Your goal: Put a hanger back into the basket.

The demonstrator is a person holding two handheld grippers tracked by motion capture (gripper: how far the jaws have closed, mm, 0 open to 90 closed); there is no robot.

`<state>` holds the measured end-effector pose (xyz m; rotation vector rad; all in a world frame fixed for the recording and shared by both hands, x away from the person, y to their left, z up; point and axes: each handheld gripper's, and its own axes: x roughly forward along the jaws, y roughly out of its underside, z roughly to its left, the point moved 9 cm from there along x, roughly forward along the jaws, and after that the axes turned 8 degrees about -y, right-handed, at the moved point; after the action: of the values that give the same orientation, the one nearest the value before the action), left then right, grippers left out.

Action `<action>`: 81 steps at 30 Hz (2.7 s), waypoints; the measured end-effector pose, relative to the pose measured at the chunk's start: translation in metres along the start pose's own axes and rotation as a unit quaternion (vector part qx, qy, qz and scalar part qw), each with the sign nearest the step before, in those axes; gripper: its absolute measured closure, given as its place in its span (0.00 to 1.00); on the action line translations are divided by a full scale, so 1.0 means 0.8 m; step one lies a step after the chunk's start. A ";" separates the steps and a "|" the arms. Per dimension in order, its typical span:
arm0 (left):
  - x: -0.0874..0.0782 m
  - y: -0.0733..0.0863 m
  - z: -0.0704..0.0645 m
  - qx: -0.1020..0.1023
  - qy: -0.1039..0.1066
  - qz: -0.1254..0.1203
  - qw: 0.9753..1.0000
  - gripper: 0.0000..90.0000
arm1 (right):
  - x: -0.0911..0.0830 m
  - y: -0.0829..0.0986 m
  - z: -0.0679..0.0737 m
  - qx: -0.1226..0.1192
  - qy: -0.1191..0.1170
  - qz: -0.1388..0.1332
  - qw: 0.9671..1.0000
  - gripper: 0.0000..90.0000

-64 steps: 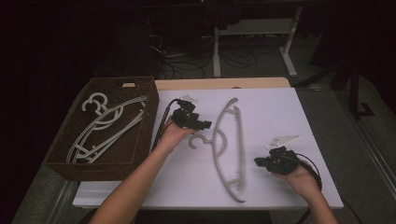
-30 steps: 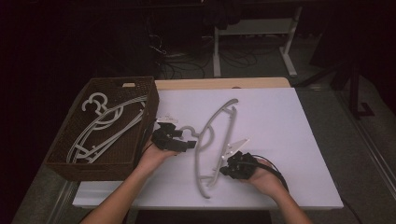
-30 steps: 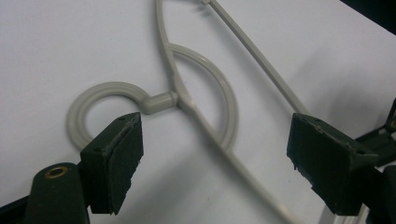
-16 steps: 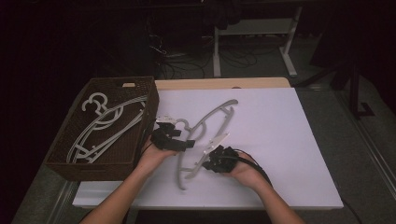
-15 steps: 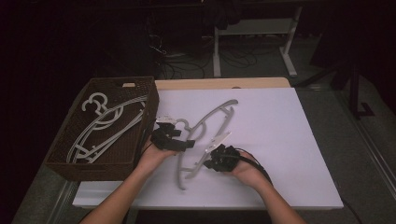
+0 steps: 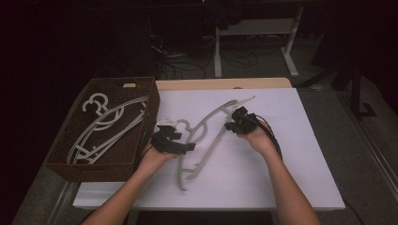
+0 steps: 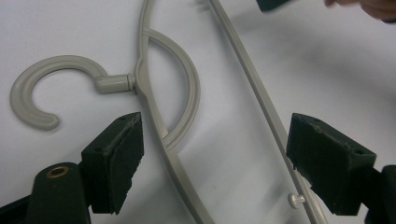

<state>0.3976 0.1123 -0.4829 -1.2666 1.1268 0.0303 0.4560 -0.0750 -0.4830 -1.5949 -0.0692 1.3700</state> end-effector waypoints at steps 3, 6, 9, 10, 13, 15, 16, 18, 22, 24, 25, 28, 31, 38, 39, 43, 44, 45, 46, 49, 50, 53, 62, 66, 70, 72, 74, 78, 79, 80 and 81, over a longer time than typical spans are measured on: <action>0.000 0.001 0.000 0.001 0.000 0.000 1.000 0.21 | 0.008 -0.009 -0.022 0.009 0.016 0.002 1.000 0.99; 0.001 0.001 0.000 0.000 -0.001 0.002 1.000 0.21 | 0.016 -0.016 -0.042 0.019 0.024 0.003 1.000 0.99; 0.001 0.001 0.000 -0.001 -0.002 0.001 1.000 0.21 | 0.024 -0.019 -0.056 0.029 0.031 0.004 0.999 0.99; 0.001 0.002 0.000 -0.001 -0.002 0.002 1.000 0.21 | 0.027 -0.019 -0.059 0.035 0.032 0.005 0.999 0.99; 0.001 0.002 0.001 0.000 -0.003 0.002 1.000 0.21 | 0.036 -0.017 -0.066 0.045 0.031 0.008 0.998 0.99; 0.001 0.002 0.001 -0.001 -0.004 0.002 1.000 0.21 | 0.040 -0.015 -0.066 0.044 0.033 0.013 0.998 0.99; 0.001 0.002 0.001 0.000 -0.005 0.003 1.000 0.21 | 0.042 -0.014 -0.067 0.042 0.036 0.020 0.998 0.99; 0.002 0.002 0.001 0.000 -0.006 0.003 1.000 0.21 | 0.046 -0.012 -0.067 0.042 0.039 0.024 0.998 0.99; 0.004 0.006 0.003 0.004 -0.011 0.012 1.000 0.21 | 0.047 -0.010 -0.068 0.046 0.041 0.027 0.998 0.99; 0.007 0.009 0.004 0.003 -0.013 0.018 1.000 0.21 | 0.049 -0.007 -0.069 0.045 0.045 0.034 0.997 0.99; 0.008 0.010 0.004 0.004 -0.015 0.021 1.000 0.21 | 0.049 -0.006 -0.070 0.045 0.047 0.035 0.997 0.99; 0.012 0.014 0.005 0.009 -0.020 0.031 0.999 0.22 | 0.050 -0.004 -0.070 0.049 0.047 0.037 0.997 0.99; 0.017 0.020 0.006 0.012 -0.020 0.044 0.999 0.24 | 0.051 -0.002 -0.071 0.047 0.051 0.044 0.997 0.99; 0.028 0.026 0.004 0.021 -0.005 0.059 0.998 0.36 | 0.053 0.006 -0.075 0.045 0.063 0.059 0.995 0.99; 0.031 0.027 0.004 0.024 -0.006 0.064 0.998 0.40 | 0.053 0.006 -0.075 0.050 0.061 0.054 0.995 1.00; 0.037 0.029 0.004 0.025 -0.001 0.071 0.997 0.50 | 0.054 0.006 -0.075 0.047 0.063 0.055 0.995 0.99; 0.038 0.028 0.003 0.028 -0.001 0.073 0.997 0.50 | 0.054 0.006 -0.075 0.047 0.063 0.056 0.995 0.99; 0.038 0.028 0.003 0.030 -0.001 0.073 0.997 0.50 | 0.054 0.006 -0.075 0.044 0.065 0.058 0.995 0.99; 0.039 0.028 0.002 0.033 -0.004 0.073 0.997 0.50 | 0.054 0.006 -0.075 0.043 0.066 0.060 0.995 1.00; 0.040 0.027 0.000 0.035 -0.004 0.071 0.997 0.61 | 0.054 0.005 -0.074 0.041 0.067 0.063 0.995 1.00; 0.040 0.027 0.000 0.036 -0.004 0.070 0.997 0.65 | 0.055 0.006 -0.074 0.041 0.067 0.063 0.995 1.00; 0.041 0.024 -0.001 0.030 -0.003 0.064 0.997 0.74 | 0.055 0.005 -0.074 0.041 0.067 0.063 0.995 0.99; 0.034 0.007 0.003 -0.011 -0.004 0.039 0.999 0.82 | 0.054 0.006 -0.074 0.040 0.064 0.061 0.995 0.99; 0.032 -0.002 0.011 -0.028 -0.016 0.024 0.999 0.86 | 0.052 0.006 -0.072 0.039 0.053 0.062 0.996 0.99; 0.029 -0.011 0.022 -0.042 -0.024 0.017 0.999 0.89 | 0.037 0.007 -0.067 0.035 0.047 0.054 0.997 0.99; 0.028 -0.013 0.025 -0.043 -0.026 0.015 0.999 0.89 | 0.027 0.008 -0.064 0.038 0.042 0.042 0.997 0.96; 0.025 -0.016 0.026 -0.044 -0.027 0.011 0.999 0.90 | 0.017 0.011 -0.061 0.041 0.037 0.033 0.998 0.91; 0.017 -0.027 0.026 -0.044 -0.025 0.001 0.999 0.90 | -0.004 0.025 -0.050 0.052 0.018 0.017 0.998 0.77; 0.016 -0.029 0.025 -0.043 -0.022 0.002 0.999 0.90 | -0.009 0.029 -0.048 0.051 0.014 0.012 0.999 0.73; 0.015 -0.032 0.023 -0.043 -0.021 0.000 0.999 0.90 | -0.013 0.034 -0.046 0.053 0.014 0.008 0.998 0.68; 0.015 -0.034 0.022 -0.040 -0.021 0.000 0.999 0.90 | -0.017 0.038 -0.044 0.057 0.012 0.003 0.998 0.65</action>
<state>0.4307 0.1093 -0.4733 -1.3316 1.0975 0.1024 0.4623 -0.1204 -0.4983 -1.5174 0.0282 1.3364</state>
